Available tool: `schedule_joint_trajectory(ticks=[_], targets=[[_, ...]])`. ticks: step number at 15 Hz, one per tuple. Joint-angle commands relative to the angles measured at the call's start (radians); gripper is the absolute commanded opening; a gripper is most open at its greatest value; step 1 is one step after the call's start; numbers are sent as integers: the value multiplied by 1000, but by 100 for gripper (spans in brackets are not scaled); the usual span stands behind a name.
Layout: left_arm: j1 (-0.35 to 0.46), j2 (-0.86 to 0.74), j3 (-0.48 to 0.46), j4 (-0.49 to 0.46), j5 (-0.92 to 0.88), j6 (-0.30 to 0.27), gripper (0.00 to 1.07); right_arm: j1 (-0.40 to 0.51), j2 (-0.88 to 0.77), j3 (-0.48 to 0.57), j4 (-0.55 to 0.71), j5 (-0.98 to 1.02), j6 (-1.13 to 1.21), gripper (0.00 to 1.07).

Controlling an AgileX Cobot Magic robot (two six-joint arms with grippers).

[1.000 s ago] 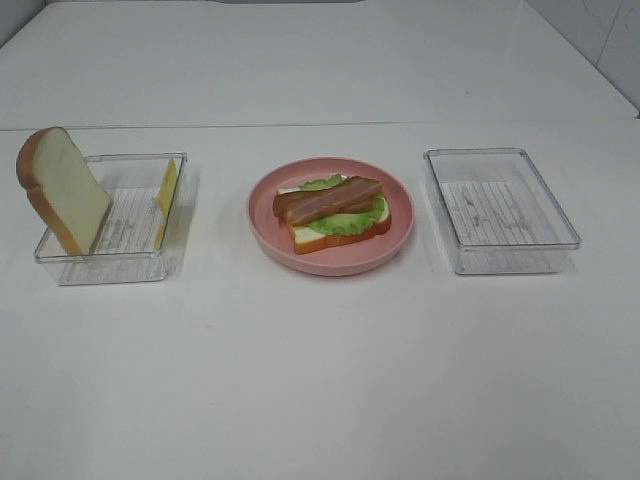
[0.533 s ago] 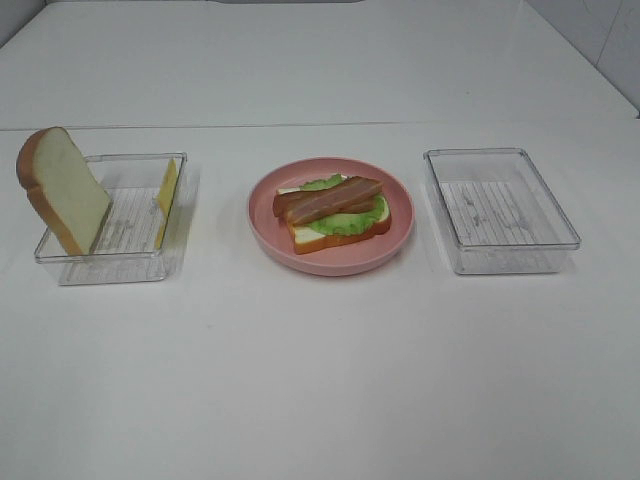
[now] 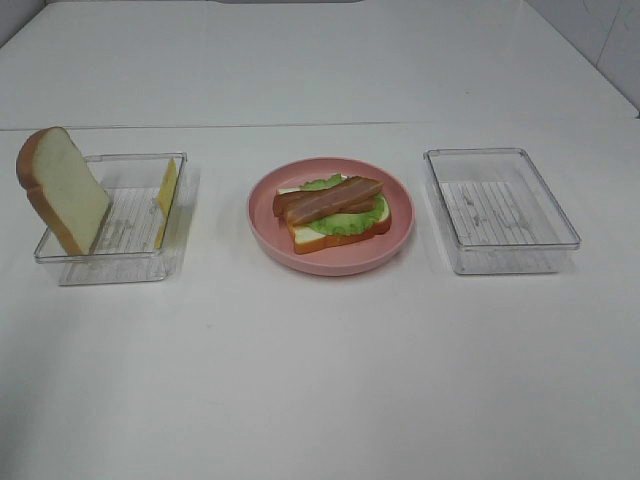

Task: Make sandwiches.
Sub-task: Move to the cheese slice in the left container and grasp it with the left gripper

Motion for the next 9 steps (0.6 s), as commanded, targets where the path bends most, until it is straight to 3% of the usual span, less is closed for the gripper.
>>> schedule_joint_trajectory(ticks=[1,9], targets=[[1,116,-74,-14,-12,3,101,-6,-29,3,-2,-5,-11,90],[-3,627,-460,-117,33,55,101,-6,-29,3,-2,-5,-11,90]])
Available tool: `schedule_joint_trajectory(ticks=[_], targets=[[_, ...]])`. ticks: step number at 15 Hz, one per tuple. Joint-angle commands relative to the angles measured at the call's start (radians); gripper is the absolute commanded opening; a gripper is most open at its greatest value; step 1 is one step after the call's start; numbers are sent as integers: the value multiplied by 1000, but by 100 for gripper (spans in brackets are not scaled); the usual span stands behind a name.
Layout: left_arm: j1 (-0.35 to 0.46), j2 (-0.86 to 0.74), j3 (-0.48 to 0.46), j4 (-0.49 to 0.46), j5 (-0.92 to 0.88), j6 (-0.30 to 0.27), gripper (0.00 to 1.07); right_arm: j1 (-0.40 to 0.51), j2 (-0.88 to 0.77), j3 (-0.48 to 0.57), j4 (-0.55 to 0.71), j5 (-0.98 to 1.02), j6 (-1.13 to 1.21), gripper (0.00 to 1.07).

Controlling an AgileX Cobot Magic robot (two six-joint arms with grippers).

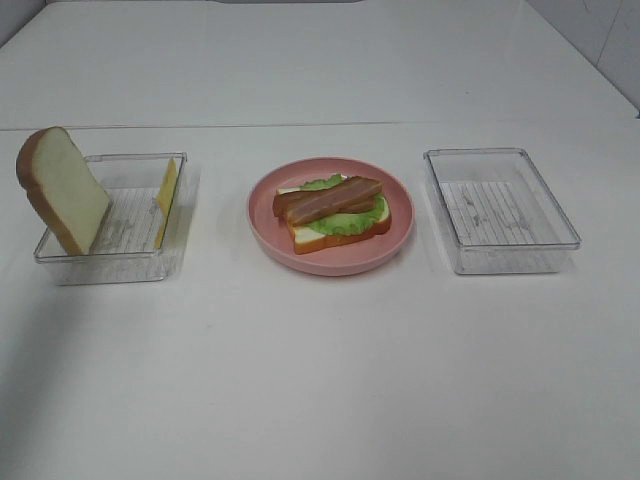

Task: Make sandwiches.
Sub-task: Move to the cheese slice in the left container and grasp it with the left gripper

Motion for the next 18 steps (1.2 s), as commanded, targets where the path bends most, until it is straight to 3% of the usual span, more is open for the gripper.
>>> schedule_joint_trajectory(ticks=[1,4,6,7,11,13,18], targets=[[-3,89,-64,-28,39,5,101,-6,-29,3,-2,-5,-11,90],[-74,216,-134,-33,55,-10,101,-6,-29,3,-2,-5,-11,90],[-149,297,-183,5,67,-90,101,-6,-29,3,-2,-5,-11,90],[-204,364,-230,30,88,-156,101,-6,-29,3,-2,-5,-11,90],[-329,540,-401,79,138,-259,101,-6,-29,3,-2,-5,-11,90],[-351,633,-476,117,195,-317,101,-6,-29,3,-2,-5,-11,90],[-351,793,-569,148,227,-344,101,-6,-29,3,-2,-5,-11,90]])
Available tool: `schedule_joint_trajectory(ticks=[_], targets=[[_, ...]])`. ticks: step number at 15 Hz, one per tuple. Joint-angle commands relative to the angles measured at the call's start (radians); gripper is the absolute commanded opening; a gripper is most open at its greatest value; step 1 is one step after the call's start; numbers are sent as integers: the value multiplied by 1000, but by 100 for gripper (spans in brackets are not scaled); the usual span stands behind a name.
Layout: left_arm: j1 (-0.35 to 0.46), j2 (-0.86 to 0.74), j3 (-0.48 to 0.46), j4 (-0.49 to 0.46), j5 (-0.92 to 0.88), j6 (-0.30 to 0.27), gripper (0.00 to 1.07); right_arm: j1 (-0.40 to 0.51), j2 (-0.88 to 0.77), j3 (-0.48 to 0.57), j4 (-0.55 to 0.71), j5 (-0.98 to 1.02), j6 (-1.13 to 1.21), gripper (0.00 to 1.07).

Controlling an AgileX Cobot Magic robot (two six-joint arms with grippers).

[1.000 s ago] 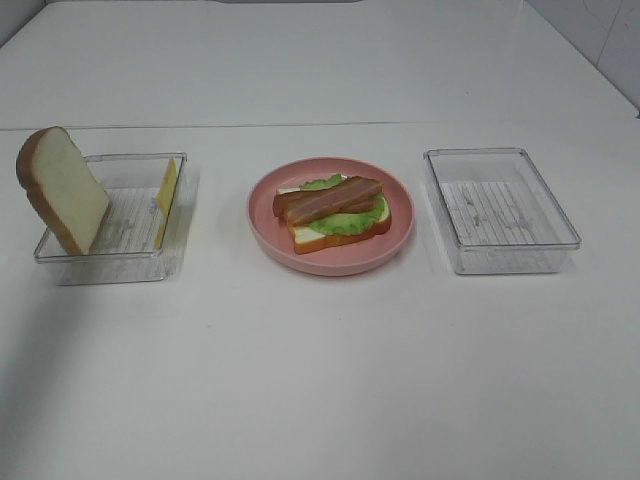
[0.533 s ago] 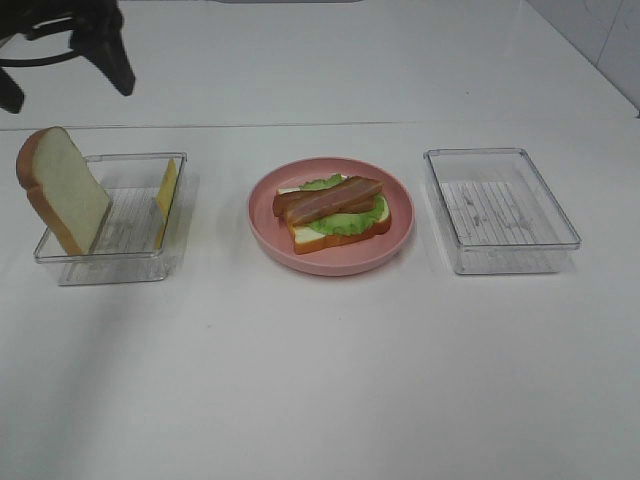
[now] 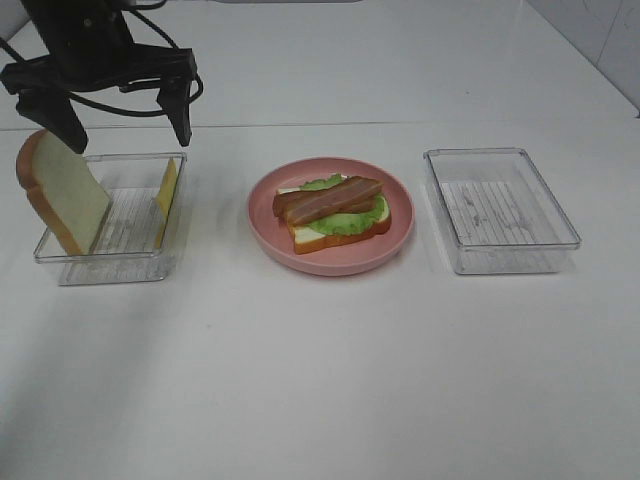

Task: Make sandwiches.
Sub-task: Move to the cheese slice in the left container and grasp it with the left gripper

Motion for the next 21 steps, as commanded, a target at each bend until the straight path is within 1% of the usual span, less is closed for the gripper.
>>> schedule_joint_trajectory(ticks=[1,3,9,10,12,13,15,16,21], targets=[[-6,49,-10,13,-8,-16,101,-6,-29,3,-2,-5,-11,90],[-6,82,-10,12,-21,-16,101,-6,-29,3,-2,-5,-11,90],[-6,156,-14,12,-145,-16,100,-6,-29,3,-2,-5,-11,90],[-6,178,-32,10,-135,-16,100,-6,-29,3,-2,-5,-11,90],[-6,233,-102,-2,-106,-20,100,-6,-29,3,-2,-5,-11,90],[-6,243,-117,-6,-97,-20,100,-6,-29,3,-2,-5,-11,90],[-6,280,-170,-16,-63,-45,100,-6,-29,3,-2,-5,-11,90],[-6,283,-180,-35,-62,-45,100,-6,-29,3,-2,-5,-11,90],[-6,300,-180,-38,-62,-45,100,-6,-29,3,-2,-5,-11,90]])
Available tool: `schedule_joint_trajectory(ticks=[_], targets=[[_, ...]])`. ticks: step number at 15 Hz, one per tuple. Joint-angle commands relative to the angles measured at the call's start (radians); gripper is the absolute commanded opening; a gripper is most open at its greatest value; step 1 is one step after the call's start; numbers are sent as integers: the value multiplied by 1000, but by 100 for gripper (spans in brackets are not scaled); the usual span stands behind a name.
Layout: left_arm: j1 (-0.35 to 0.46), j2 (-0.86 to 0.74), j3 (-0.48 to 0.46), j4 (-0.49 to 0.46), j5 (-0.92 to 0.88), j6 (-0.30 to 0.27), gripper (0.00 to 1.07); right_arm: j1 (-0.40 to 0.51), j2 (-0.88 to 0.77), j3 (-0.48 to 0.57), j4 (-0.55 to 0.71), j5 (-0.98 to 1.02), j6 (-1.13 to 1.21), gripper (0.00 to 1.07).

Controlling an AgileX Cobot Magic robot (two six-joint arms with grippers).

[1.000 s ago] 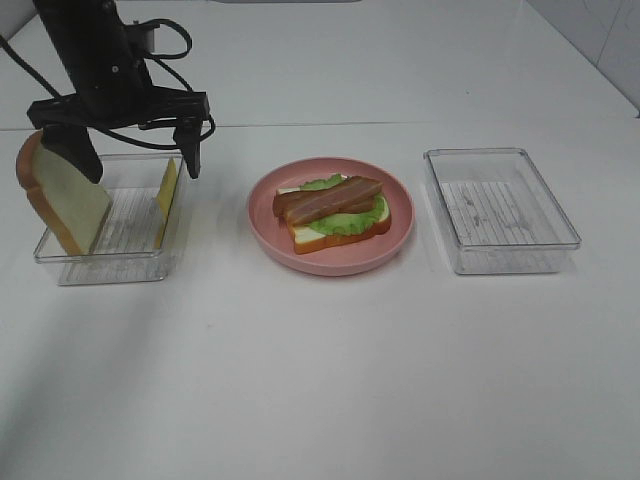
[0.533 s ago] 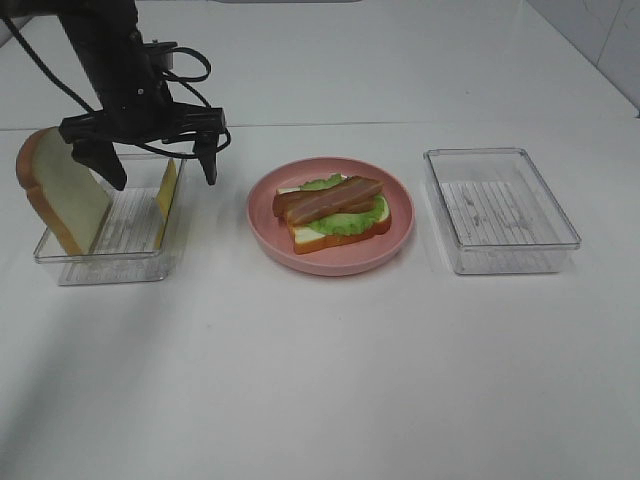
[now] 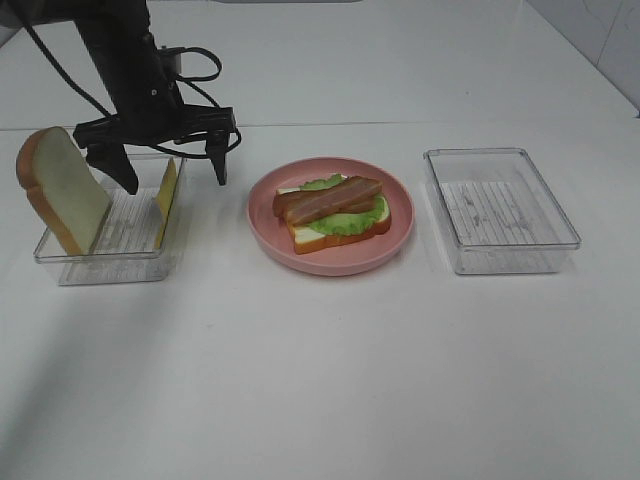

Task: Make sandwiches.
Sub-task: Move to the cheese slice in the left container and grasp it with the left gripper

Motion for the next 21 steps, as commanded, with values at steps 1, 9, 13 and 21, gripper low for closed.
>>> schedule_joint_trajectory(ticks=[1,9,13,21], targets=[[-6,18,-6,-15,9,-8,100,-6,-29,3,-2,-5,-11,90],[-6,18,-6,-16,10,-8,76,-6,-29,3,-2,-5,-11,90],[-6,18,-6,-14,12,-22,43,-6,-29,3,-2,-5,-11,90],[-6,18,-7,1,54,-28,0,-6,-29,3,-2,-5,-11,90]])
